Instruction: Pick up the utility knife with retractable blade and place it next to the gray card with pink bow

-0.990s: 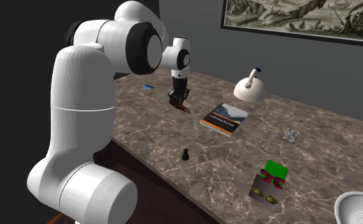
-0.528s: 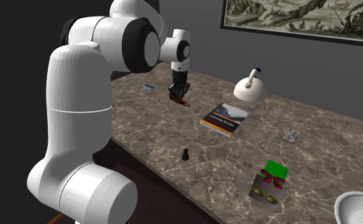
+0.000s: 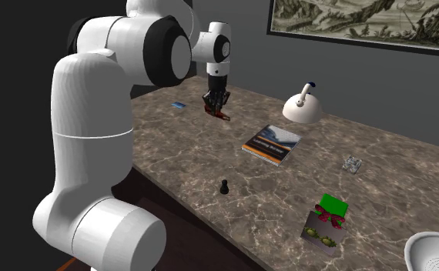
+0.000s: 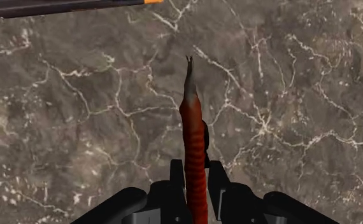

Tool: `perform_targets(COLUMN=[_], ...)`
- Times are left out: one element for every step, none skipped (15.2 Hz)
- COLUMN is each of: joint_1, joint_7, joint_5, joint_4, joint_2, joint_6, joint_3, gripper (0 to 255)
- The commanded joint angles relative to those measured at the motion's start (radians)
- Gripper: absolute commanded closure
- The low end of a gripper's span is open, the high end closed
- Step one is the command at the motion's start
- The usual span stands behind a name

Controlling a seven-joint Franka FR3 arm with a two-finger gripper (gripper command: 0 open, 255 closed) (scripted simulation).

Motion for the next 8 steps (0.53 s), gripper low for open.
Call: perform_targets(joint_1=[0.0,0.0,0.0,0.0,0.0,0.0,0.0,0.0], joint_7=[0.001,0.001,0.001,0.001,0.001,0.001,0.002,0.002], joint_5=[0.0,0.0,0.0,0.0,0.0,0.0,0.0,0.0], joint_4=[0.017,0.027,0.037,0.047,0.058,0.069,0.08,0.091], joint_2=[-0.008,-0.011,-0.013,-0.015,-0.017,-0.019,-0.021,-0.022], joint_6=[-0.026,-0.038,-0.05,-0.063,-0.076,-0.088,-0.101,-0.114], joint_3=[0.0,0.0,0.0,0.0,0.0,0.0,0.0,0.0], gripper=[255,255,255,255,255,255,255,255])
